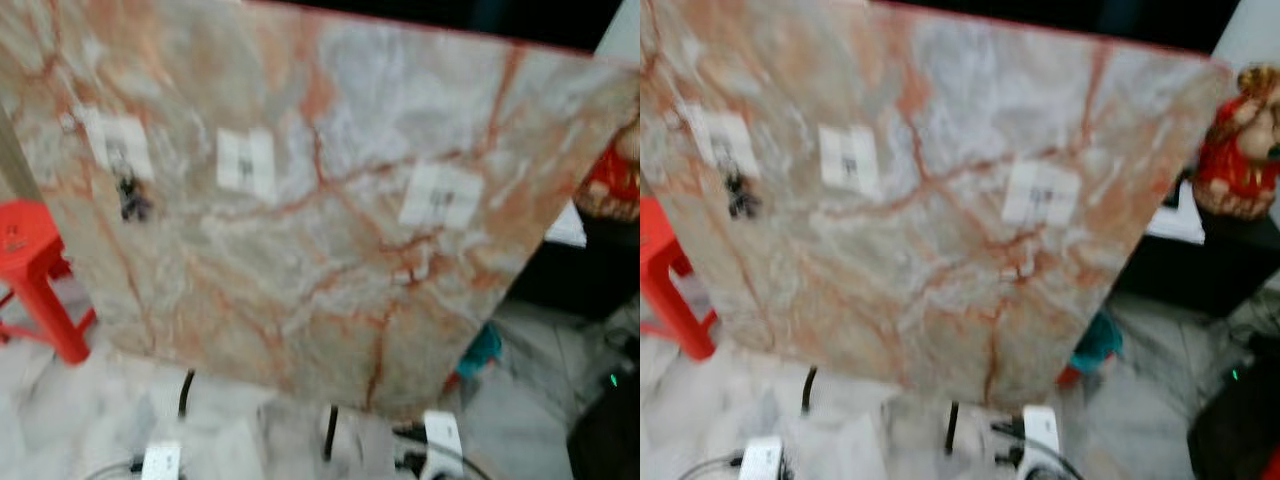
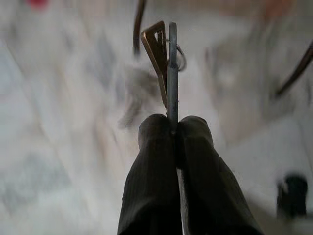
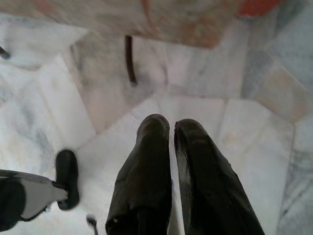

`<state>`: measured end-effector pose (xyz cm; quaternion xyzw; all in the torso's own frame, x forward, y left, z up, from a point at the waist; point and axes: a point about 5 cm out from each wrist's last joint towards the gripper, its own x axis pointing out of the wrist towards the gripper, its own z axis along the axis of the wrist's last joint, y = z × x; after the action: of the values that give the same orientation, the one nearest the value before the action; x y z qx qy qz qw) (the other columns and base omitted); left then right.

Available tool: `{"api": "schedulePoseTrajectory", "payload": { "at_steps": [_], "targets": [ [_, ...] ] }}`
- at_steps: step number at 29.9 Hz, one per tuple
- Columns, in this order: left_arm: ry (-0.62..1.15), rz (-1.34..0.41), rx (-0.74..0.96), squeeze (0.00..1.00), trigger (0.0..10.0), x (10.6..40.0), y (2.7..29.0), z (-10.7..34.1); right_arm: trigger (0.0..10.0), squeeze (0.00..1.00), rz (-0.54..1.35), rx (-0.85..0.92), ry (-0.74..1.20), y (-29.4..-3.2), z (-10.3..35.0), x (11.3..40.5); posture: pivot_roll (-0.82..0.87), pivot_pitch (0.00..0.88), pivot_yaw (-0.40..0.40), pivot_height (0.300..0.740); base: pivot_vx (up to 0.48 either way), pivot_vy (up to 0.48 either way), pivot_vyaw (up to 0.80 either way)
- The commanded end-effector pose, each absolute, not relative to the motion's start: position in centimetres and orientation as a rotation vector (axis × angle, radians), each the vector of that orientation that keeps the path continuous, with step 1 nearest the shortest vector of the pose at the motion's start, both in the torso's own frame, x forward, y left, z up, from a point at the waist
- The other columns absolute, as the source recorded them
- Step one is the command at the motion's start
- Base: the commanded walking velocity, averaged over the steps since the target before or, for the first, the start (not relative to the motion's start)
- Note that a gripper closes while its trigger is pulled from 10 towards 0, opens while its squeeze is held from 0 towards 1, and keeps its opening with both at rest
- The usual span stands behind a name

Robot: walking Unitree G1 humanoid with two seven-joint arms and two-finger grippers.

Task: Hang keys on a hook

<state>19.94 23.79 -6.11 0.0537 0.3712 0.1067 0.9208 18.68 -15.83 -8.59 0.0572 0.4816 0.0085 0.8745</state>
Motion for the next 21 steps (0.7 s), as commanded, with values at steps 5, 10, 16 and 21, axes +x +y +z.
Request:
{"api": "schedulePoseTrajectory", "payload": {
  "at_steps": [5,10,16,21],
  "targets": [
    [0.433,0.205,0.206,0.00,10.0,25.1,23.8,-1.0,10.0,0.00,0.018,0.117,0.997,-15.9,-8.4,18.9,0.08,0.000,-0.100,0.740,0.000,0.000,0.00],
    [0.222,0.231,0.247,0.00,10.0,27.1,23.5,3.3,10.0,0.00,0.022,0.113,0.995,-16.0,-8.4,19.0,0.09,0.000,-0.104,0.740,0.000,0.000,0.00],
    [0.109,0.166,0.246,0.00,10.0,27.8,22.6,5.8,10.0,0.00,0.024,0.111,0.991,-16.0,-8.4,19.0,0.09,0.000,-0.106,0.740,0.000,0.000,0.00],
    [0.064,0.132,0.260,0.00,10.0,28.1,22.0,7.4,10.0,0.00,0.021,0.117,0.986,-15.9,-8.4,19.1,0.09,0.000,-0.101,0.740,0.000,0.000,0.00]
  ]
}}
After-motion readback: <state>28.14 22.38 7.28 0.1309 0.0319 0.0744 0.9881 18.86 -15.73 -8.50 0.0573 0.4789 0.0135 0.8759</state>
